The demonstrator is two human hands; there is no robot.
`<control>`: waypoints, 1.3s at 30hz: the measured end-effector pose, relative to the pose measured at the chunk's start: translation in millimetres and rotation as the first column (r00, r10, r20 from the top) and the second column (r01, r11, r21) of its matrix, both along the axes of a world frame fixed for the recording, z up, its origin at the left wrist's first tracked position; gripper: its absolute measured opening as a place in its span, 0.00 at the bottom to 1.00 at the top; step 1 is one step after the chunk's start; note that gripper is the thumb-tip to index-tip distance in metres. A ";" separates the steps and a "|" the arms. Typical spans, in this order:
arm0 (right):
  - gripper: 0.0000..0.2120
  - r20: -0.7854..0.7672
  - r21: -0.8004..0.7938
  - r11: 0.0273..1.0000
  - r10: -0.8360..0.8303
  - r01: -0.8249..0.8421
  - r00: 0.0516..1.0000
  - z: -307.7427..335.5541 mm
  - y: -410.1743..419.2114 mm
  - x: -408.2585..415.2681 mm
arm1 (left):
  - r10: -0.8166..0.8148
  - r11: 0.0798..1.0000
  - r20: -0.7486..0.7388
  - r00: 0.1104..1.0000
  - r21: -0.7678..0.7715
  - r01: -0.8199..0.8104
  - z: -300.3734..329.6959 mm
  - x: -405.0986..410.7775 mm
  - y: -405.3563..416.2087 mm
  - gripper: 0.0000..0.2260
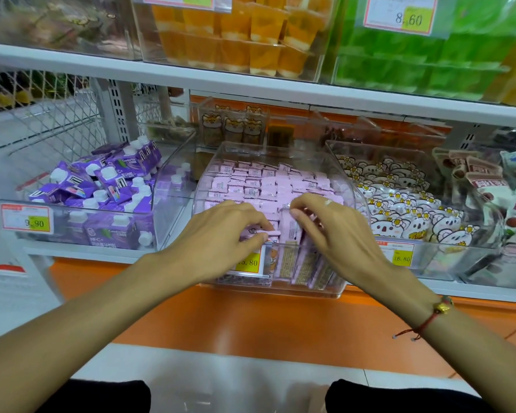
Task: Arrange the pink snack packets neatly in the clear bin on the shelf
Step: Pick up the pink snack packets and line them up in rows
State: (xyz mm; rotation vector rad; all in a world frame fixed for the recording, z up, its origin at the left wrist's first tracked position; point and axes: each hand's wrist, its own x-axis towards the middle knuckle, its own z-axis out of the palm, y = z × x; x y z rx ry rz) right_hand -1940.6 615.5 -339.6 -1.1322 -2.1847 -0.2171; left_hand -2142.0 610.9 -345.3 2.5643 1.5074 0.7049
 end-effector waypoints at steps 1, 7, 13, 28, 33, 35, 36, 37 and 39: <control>0.09 -0.081 0.018 1.000 0.002 0.000 0.997 2.4 -0.3 -0.1 | 0.002 1.000 -0.014 1.000 0.000 -0.002 -0.3 0.5 -0.4 0.10; 0.03 -0.508 0.184 0.979 0.018 0.088 0.861 22.4 -4.6 1.9 | -0.001 1.000 0.006 1.000 -0.009 0.001 -0.4 -0.1 -2.9 0.10; 0.07 -0.861 -0.271 0.959 -0.203 -0.084 0.467 29.5 -6.9 2.8 | -0.005 1.000 0.272 0.962 -0.012 0.009 1.5 6.9 -11.1 0.30; 0.22 -0.366 -0.273 0.951 0.034 -0.142 0.930 30.3 -24.1 3.5 | 0.191 0.960 0.836 0.514 -0.269 0.081 17.8 18.5 -11.8 0.05; 0.16 -0.229 -0.199 0.978 0.016 -0.062 0.973 25.7 -22.6 1.7 | 0.209 0.936 0.866 0.454 -0.312 0.165 19.5 25.6 -12.4 0.14; 0.13 -0.430 -0.282 0.955 -0.043 -0.089 0.902 28.1 -19.3 5.4 | 0.199 0.953 0.876 0.439 -0.278 0.124 18.8 24.1 -8.0 0.15; 0.12 -0.546 -0.339 0.929 -0.066 -0.149 0.835 29.0 -17.9 7.6 | 0.170 0.971 0.860 0.481 -0.230 0.068 17.3 23.1 -5.7 0.12; 0.11 -0.644 -0.386 0.898 -0.099 -0.211 0.759 29.6 -16.7 10.1 | 0.126 0.987 0.821 0.557 -0.160 0.012 15.0 21.7 -3.9 0.07; 0.10 -0.729 -0.460 0.844 -0.182 -0.275 0.659 27.9 -14.0 14.2 | 0.058 0.998 0.697 0.714 -0.050 -0.032 8.9 19.3 -1.6 0.03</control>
